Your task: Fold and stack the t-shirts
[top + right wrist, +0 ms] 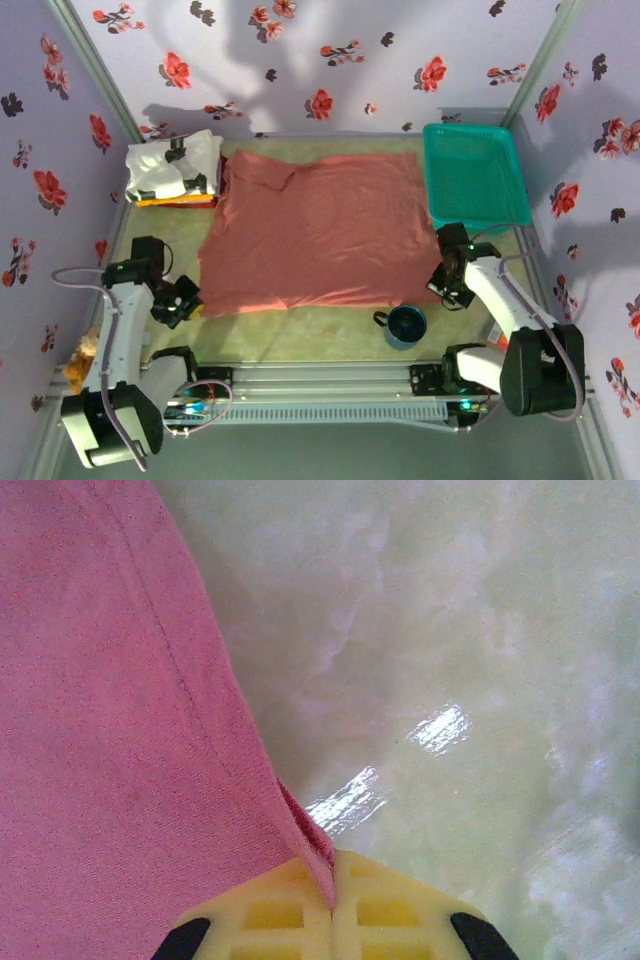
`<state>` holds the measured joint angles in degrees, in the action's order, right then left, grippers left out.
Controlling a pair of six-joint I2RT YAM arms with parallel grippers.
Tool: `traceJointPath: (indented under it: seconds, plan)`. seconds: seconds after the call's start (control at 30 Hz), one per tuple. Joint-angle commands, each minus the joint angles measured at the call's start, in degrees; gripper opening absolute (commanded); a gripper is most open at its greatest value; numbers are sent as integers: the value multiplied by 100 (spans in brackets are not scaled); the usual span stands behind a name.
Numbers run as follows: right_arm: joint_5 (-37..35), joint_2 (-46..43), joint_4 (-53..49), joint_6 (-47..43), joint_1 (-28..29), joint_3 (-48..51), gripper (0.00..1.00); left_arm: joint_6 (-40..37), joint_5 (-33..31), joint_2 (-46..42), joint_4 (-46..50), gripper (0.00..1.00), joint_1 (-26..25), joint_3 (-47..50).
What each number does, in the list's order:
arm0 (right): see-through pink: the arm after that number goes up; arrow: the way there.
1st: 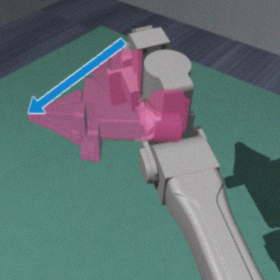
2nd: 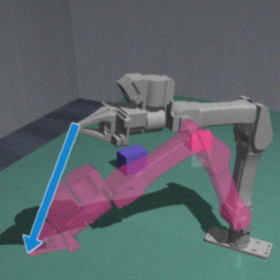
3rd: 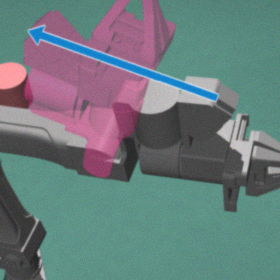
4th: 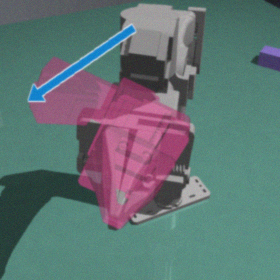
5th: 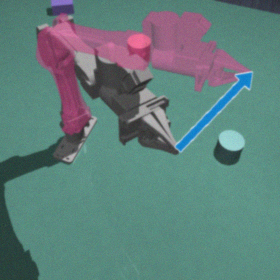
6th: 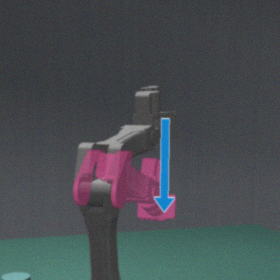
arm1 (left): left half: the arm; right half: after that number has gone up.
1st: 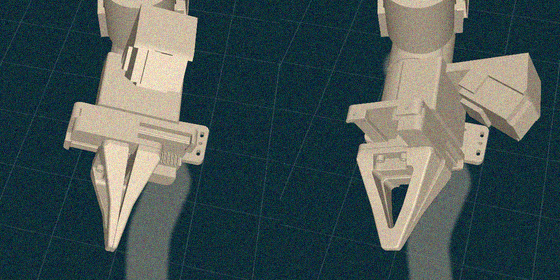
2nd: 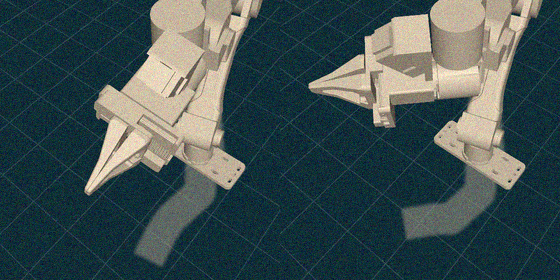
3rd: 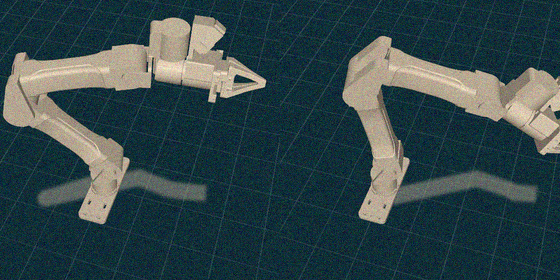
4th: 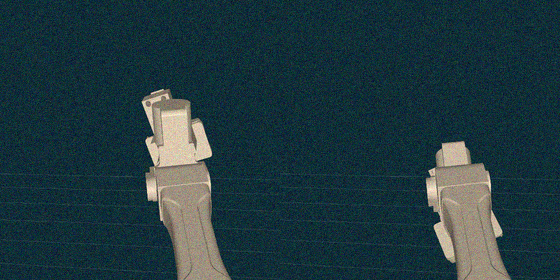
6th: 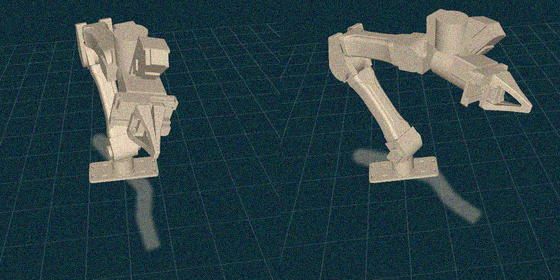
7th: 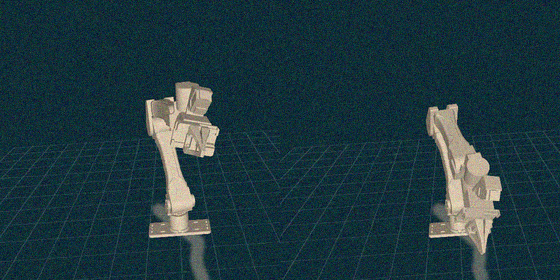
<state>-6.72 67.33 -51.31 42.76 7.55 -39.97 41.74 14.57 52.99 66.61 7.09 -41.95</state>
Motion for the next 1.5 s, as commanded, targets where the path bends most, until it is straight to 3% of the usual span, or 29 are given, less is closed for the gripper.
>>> traceJointPath:
  seconds: [0.0, 0.17, 0.47, 0.83, 1.0, 1.47]
  plan:
    - [-275, -334, -374, 322, 60, 40, 0, 490, 49, -473, 180, 0, -41, 82]
    - [-118, -759, -214, 435, 72, 393, 0, 496, 61, -598, 144, 0, -41, 385]
    - [-23, 88, -387, -114, 76, -387, 0, 633, 678, 168, -761, 0, -66, -78]
    - [-344, 1391, -69, -720, 47, -1509, 0, 115, 708, 2093, -1694, 0, -50, -1348]
    - [-535, 2039, 37, -997, 49, -2082, 0, -98, 1132, 3306, -1905, 0, -50, -2167]
    - [-695, 2310, 716, -689, 47, -2266, 0, -512, 1373, 4738, -1608, 0, -25, -3708]
